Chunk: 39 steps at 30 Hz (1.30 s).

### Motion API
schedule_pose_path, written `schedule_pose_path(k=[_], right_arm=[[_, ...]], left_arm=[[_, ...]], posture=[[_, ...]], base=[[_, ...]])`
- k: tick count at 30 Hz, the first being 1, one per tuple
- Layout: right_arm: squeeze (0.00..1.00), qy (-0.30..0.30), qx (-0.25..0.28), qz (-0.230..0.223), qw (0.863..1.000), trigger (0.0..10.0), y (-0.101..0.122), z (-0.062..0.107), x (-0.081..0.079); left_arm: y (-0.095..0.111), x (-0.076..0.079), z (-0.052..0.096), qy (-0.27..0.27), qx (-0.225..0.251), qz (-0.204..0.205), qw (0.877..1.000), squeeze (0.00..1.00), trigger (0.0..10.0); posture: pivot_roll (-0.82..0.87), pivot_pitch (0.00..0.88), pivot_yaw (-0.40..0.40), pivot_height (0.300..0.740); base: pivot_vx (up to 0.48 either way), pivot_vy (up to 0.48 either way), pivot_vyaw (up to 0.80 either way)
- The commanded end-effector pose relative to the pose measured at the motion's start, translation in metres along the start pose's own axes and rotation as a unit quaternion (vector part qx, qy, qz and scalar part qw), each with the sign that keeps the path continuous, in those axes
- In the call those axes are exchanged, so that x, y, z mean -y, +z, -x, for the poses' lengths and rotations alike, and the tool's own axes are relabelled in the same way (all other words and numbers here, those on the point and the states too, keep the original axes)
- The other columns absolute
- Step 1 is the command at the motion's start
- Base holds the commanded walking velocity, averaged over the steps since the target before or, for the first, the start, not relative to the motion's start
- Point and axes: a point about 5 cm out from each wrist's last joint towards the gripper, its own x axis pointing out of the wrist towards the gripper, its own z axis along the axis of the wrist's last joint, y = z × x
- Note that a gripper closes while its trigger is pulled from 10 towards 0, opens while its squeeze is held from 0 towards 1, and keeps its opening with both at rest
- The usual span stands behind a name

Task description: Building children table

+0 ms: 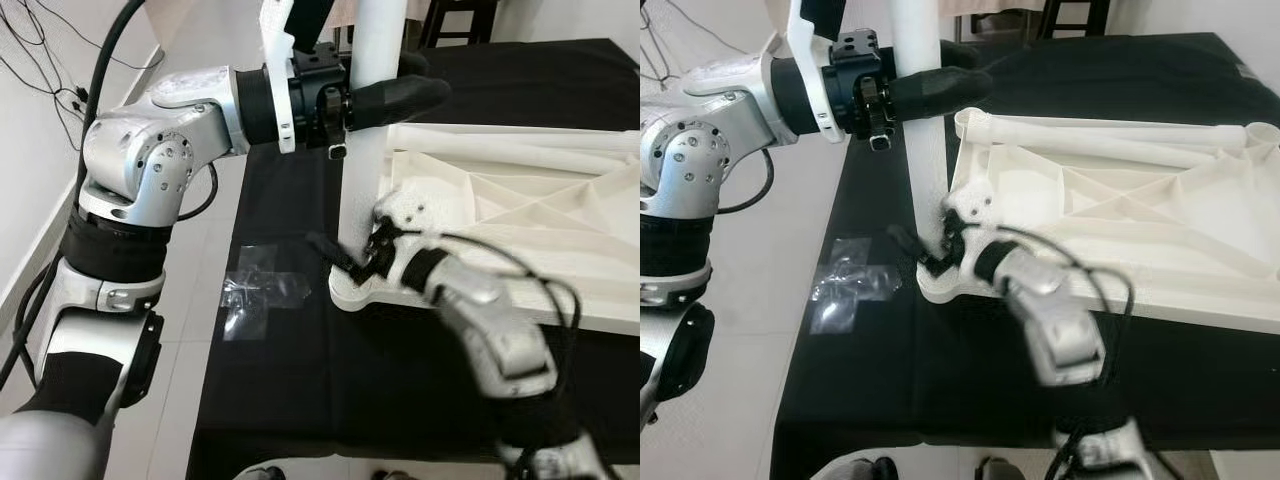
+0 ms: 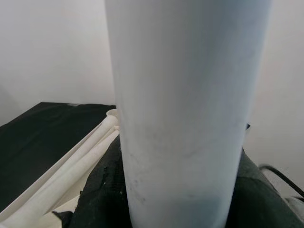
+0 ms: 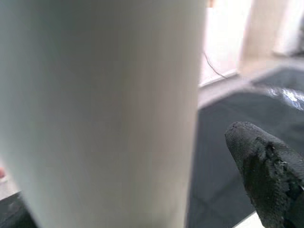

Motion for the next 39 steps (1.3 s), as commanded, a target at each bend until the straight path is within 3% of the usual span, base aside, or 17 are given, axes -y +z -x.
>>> schedule_pose_path(k=[1,3,9,10,12,13,26,27,29,30,32,33,34,35,39], right_arm=[[0.0,0.02,0.005,0.001,1.0,10.0,0.0,-0.002,0.001],[0.0,0.057,-0.004,0.022,0.998,10.0,0.004,-0.006,0.01],[0.0,0.146,-0.005,0.026,0.989,10.0,0.012,-0.012,0.008],[0.0,0.181,-0.002,0.023,0.983,2.3,0.014,-0.013,0.007],[0.0,0.201,0.0,0.021,0.979,2.3,0.014,-0.013,0.007],[0.0,0.216,0.0,0.017,0.976,0.0,0.014,-0.015,0.009],[0.0,0.243,-0.006,0.005,0.97,0.0,0.007,-0.027,0.015],[0.0,0.241,-0.009,0.003,0.97,0.0,0.005,-0.027,0.015],[0.0,0.241,-0.009,0.003,0.97,0.0,0.005,-0.027,0.015],[0.0,0.233,-0.012,-0.003,0.972,0.0,0.0,-0.028,0.016],[0.0,0.218,-0.014,-0.011,0.976,0.0,-0.004,-0.028,0.017],[0.0,0.208,-0.015,-0.017,0.978,0.0,-0.007,-0.029,0.018],[0.0,0.169,-0.027,-0.031,0.985,0.0,-0.016,-0.027,0.018],[0.0,0.169,-0.027,-0.031,0.985,0.0,-0.016,-0.027,0.018],[0.0,0.038,-0.071,-0.078,0.994,0.0,-0.045,-0.014,0.004]], left_arm=[[-0.008,0.004,0.0,-0.014,-0.018,0.013,1.0,0.0,0.0],[-0.009,0.007,0.003,-0.018,-0.018,0.015,1.0,0.0,0.0],[-0.008,0.011,0.01,-0.021,-0.017,0.017,1.0,0.0,0.0],[-0.007,0.012,0.012,-0.021,-0.016,0.017,1.0,0.0,0.0],[-0.006,0.013,0.013,-0.021,-0.017,0.016,1.0,0.0,0.0],[-0.005,0.013,0.014,-0.021,-0.016,0.016,1.0,0.0,0.0],[-0.002,0.011,0.018,-0.012,-0.018,0.01,1.0,0.0,0.0],[-0.004,0.009,0.02,-0.005,-0.018,0.021,1.0,1.0,3.5],[-0.004,0.009,0.02,-0.005,-0.018,0.021,1.0,1.0,3.5],[-0.008,0.006,0.021,0.007,-0.019,0.034,0.999,1.0,10.0],[-0.011,0.0,0.018,0.019,-0.021,0.039,0.999,1.0,10.0],[-0.013,-0.003,0.016,0.026,-0.022,0.042,0.999,0.0,10.0],[-0.014,-0.009,0.012,0.046,-0.015,0.044,0.998,0.0,10.0],[-0.014,-0.009,0.012,0.046,-0.015,0.044,0.998,0.0,10.0],[-0.015,-0.019,0.014,0.084,-0.026,0.045,0.995,0.0,10.0]], posture=[[0.05,0.186,0.061,0.74],[0.06,0.188,0.064,0.74],[0.06,0.192,0.064,0.74],[0.06,0.194,0.065,0.74],[0.06,0.194,0.065,0.74],[0.06,0.196,0.065,0.74],[0.06,0.201,0.06,0.74],[0.05,0.201,0.059,0.74],[0.05,0.201,0.059,0.74],[0.05,0.201,0.059,0.74],[0.05,0.203,0.056,0.74],[0.05,0.203,0.056,0.74],[0.05,0.206,0.054,0.74],[0.05,0.206,0.054,0.74],[0.04,0.216,0.034,0.74]], base=[[0.0,0.0,0.0],[0.0,0.0,0.0],[0.0,0.0,0.0],[0.0,0.0,0.0],[0.0,0.0,0.0],[0.0,0.0,0.0],[0.0,0.0,0.0],[0.0,0.0,0.0],[0.0,0.0,0.0],[0.0,0.0,0.0],[0.0,0.0,0.0],[0.0,0.0,0.0],[0.0,0.0,0.0],[0.0,0.0,0.0],[0.0,0.0,0.0]])
